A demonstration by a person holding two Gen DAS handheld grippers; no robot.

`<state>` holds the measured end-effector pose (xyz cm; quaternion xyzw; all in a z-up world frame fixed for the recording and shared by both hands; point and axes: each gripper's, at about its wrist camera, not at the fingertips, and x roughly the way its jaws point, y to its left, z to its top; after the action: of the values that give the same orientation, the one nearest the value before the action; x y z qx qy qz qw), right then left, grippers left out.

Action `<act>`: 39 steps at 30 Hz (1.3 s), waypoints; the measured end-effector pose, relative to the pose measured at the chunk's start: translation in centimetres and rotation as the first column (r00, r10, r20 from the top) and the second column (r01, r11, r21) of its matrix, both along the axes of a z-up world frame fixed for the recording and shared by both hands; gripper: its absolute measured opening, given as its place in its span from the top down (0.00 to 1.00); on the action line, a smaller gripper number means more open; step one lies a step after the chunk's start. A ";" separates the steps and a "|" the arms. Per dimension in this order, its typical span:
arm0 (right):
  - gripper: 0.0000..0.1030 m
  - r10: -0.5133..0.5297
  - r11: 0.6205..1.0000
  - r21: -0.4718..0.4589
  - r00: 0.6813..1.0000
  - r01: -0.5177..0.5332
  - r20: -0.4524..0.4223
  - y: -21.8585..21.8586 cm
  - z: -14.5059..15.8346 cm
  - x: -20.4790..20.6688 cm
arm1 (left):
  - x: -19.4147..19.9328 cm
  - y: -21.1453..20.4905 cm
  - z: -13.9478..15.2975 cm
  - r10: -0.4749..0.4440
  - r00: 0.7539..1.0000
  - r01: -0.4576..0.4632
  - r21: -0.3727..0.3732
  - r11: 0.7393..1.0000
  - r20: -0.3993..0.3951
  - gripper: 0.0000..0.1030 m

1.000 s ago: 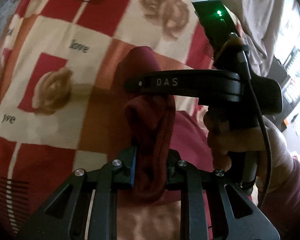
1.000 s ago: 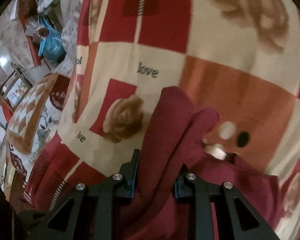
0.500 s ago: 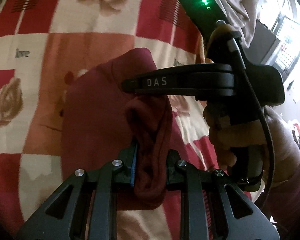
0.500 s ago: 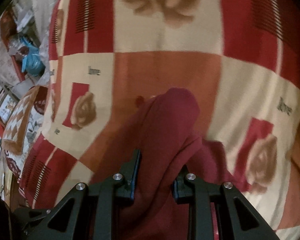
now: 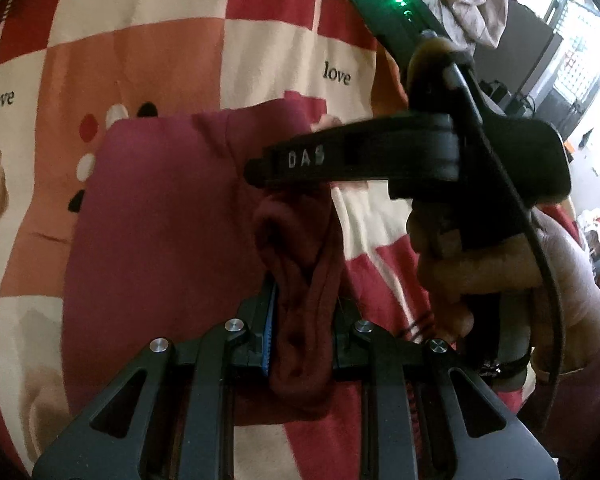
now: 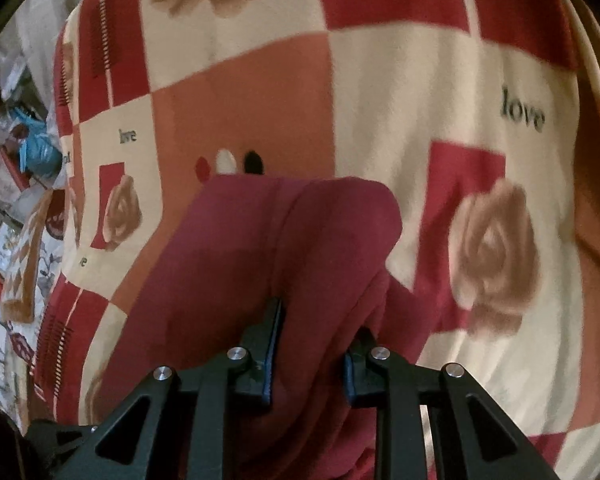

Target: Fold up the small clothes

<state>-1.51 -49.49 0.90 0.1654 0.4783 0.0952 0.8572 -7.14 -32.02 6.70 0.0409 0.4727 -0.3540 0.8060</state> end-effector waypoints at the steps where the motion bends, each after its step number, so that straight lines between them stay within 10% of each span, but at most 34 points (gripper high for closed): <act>1: 0.70 -0.013 1.000 0.021 1.000 0.013 -0.006 -0.4 -0.2 0.0 | 0.0 -0.3 -0.1 -0.006 1.000 0.006 0.001 1.000 0.006 0.82; 3: 0.53 -0.093 0.994 0.054 0.996 0.093 -0.003 -1.6 -0.3 0.0 | -0.1 0.0 -0.1 -0.013 1.000 0.013 -0.010 1.000 0.000 0.82; 11: 0.61 -0.155 0.987 -0.027 0.988 0.156 0.023 -2.4 -1.3 0.6 | 0.2 2.4 0.8 -0.080 0.989 0.065 -0.122 0.990 -0.126 0.66; 15: 0.59 -0.209 0.977 -0.031 0.977 0.211 0.048 -3.9 0.5 -1.4 | -0.6 5.7 3.3 -0.113 0.991 0.103 -0.130 0.986 -0.070 0.48; 24: 0.59 0.131 0.990 -0.072 0.982 -0.122 0.134 4.3 4.7 -6.2 | 1.7 11.9 2.0 0.158 0.983 -0.164 0.068 0.984 0.091 0.48; 39: 0.61 -0.032 0.999 -0.014 0.998 0.033 0.050 1.1 1.1 -13.0 | 2.0 11.9 -0.9 0.146 0.987 -0.151 0.068 0.986 0.067 0.47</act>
<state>-14.55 -48.44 1.97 0.1642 0.4549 0.0817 0.8715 -5.17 -20.16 5.78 0.0457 0.4619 -0.2741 0.8423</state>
